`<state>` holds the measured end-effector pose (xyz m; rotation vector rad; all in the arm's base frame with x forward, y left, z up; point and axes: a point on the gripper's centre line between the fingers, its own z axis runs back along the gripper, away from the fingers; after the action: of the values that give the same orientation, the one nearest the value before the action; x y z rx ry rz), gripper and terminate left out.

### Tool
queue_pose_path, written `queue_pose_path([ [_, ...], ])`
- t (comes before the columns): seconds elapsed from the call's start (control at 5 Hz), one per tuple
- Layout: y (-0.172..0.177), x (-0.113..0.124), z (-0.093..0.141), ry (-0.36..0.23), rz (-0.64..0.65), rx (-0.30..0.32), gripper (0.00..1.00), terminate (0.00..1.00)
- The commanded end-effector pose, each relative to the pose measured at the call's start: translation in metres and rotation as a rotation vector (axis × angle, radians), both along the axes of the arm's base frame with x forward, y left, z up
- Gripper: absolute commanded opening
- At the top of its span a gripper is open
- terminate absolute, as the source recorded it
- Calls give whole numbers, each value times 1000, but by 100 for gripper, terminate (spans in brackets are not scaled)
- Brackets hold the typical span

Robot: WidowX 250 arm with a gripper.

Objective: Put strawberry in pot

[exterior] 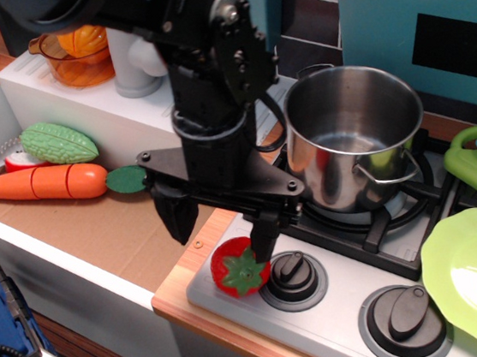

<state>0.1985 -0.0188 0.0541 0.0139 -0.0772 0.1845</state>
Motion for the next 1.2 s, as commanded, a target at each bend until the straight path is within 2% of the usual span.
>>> queue_pose_path([
  [0.0,3,1,-7,-39,-1,-30,100,0],
  [0.4,3,-3,-27,-48,19,-114,100,0],
  [0.6,0,-3,-32,-62,42,-114,0,0],
  [0.8,-2,-3,-28,-47,45,-121,0,0],
  [1.0,-8,-2,-4,-28,59,-50,0,0],
])
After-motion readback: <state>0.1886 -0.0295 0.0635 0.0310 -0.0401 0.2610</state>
